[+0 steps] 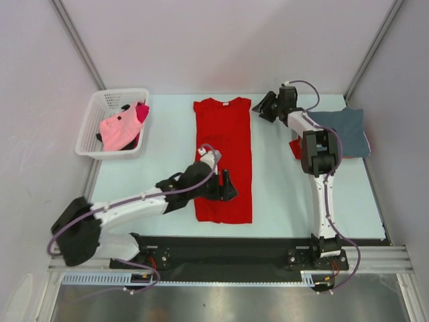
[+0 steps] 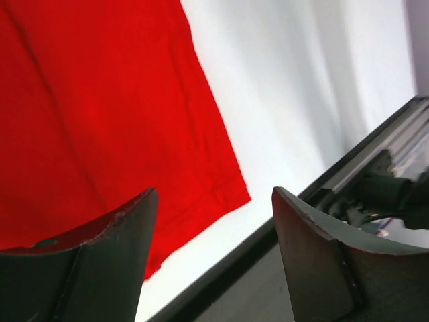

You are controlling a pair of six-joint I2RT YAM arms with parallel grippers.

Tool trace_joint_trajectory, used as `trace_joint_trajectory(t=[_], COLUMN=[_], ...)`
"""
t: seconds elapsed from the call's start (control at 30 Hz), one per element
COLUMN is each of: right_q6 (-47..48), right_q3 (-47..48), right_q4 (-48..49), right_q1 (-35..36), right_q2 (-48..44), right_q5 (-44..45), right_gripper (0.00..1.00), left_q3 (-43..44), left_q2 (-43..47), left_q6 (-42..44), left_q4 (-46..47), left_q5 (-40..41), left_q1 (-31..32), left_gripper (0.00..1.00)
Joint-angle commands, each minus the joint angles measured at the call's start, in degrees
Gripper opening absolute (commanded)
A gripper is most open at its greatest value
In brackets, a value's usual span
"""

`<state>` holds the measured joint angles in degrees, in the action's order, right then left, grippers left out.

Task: Fold and stack the t-shirts
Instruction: Fold the tshirt

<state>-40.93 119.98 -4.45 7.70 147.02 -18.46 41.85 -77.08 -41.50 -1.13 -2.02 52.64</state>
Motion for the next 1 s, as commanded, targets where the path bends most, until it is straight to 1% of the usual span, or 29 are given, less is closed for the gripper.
trace_joint_trajectory(t=[0.0, 0.03, 0.07, 0.1, 0.13, 0.17, 0.2, 0.23, 0.27, 0.3, 0.33, 0.37, 0.4, 0.43, 0.47, 0.5, 0.53, 0.63, 0.7, 0.93, 0.97], right_q6=[5.0, 5.2, 5.1, 4.9, 4.9, 5.3, 5.5, 5.8, 5.7, 5.5, 5.3, 5.9, 6.1, 6.6, 6.9, 7.6, 8.0, 8.3, 8.6, 6.2, 5.9], right_q3=[-11.2, -15.0, -18.8, -26.8, -30.8, -34.3, -38.0, -43.4, -46.4, -50.6, -52.7, -54.4, -55.7, -58.3, -59.6, -61.3, -63.5, -65.7, -67.6, -73.6, -74.3], right_q4=[-0.5, -0.5, 0.0, 0.7, 1.9, 2.2, 2.0, 1.1, 0.7, -0.1, -1.5, -2.2, -3.5, -6.3, -7.5, -8.2, -8.8, -12.5, -14.7, -17.3, -17.3], right_q1=[1.3, 1.3, 1.6, 1.9, 3.1, 3.8, 4.7, 6.4, 7.8, 8.9, 10.1, 13.2, 14.7, 16.6, 19.6, 21.0, 21.9, 23.2, 24.6, 28.9, 29.4], right_q2=[-14.9, -20.1, -22.6, -25.6, -28.3, -33.8, -36.4, -38.7, -43.4, -45.3, -47.5, -49.2, -52.5, -53.9, -55.2, -57.7, -58.5, -60.8, -62.7, -67.8, -68.4], right_q5=[-0.9, -1.3, -1.4, -1.6, -1.3, -0.4, 0.7, 3.1, 4.6, 7.1, 8.2, 9.1, 10.5, 13.6, 15.2, 16.4, 16.2, 14.9, 15.9, 16.5, 16.4], right_gripper=[0.57, 0.57, 0.56, 0.54, 0.53, 0.51, 0.50, 0.49, 0.46, 0.44, 0.43, 0.41, 0.41, 0.41, 0.40, 0.41, 0.40, 0.40, 0.40, 0.39, 0.39], left_q3=[-0.9, -3.5, -4.9, -6.9, -7.8, -8.7, -10.1, -11.1, -12.2, -14.6, -15.7, -16.8, -18.6, -19.4, -20.4, -21.4, -21.7, -22.0, -21.9, -21.0, -20.9], left_q2=[9.6, 11.8, 16.6, 18.4, 20.2, 22.2, 22.9, 23.5, 24.5, 25.0, 25.4, 25.8, 26.7, 27.2, 27.6, 27.9, 28.0, 27.2, 26.3, 20.5, 19.3], left_q6=[1.5, 1.3, 1.2, 0.7, 0.4, 0.1, -0.6, -1.0, -1.4, -2.4, -2.8, -3.2, -4.1, -4.3, -4.9, -5.1, -5.1, -5.0, -4.7, -4.3, -4.4], left_q4=[-9.0, -10.5, -11.2, -13.3, -14.6, -15.7, -18.1, -18.6, -18.9, -18.8, -18.7, -18.5, -18.6, -18.2, -17.9, -17.5, -17.2, -16.5, -15.2, -11.2, -11.1], left_q5=[3.5, 3.5, 3.6, 3.9, 4.1, 4.3, 4.1, 3.6, 2.5, 2.5, 1.1, 1.0, 1.0, 0.7, 0.6, 0.6, 0.4, 0.4, 0.5, 0.4, 0.5], left_q1=[-2.8, -4.4, -5.1, -5.6, -6.8, -7.2, -7.8, -9.1, -9.7, -10.2, -10.8, -10.9, -11.0, -11.0, -11.0, -11.2, -11.2, -11.2, -11.2, -11.2, -11.2], left_gripper=[0.75, 0.75, 0.74, 0.74, 0.74, 0.73, 0.71, 0.69, 0.65, 0.62, 0.60, 0.58, 0.57, 0.56, 0.55, 0.55, 0.54, 0.54, 0.55, 0.56, 0.53])
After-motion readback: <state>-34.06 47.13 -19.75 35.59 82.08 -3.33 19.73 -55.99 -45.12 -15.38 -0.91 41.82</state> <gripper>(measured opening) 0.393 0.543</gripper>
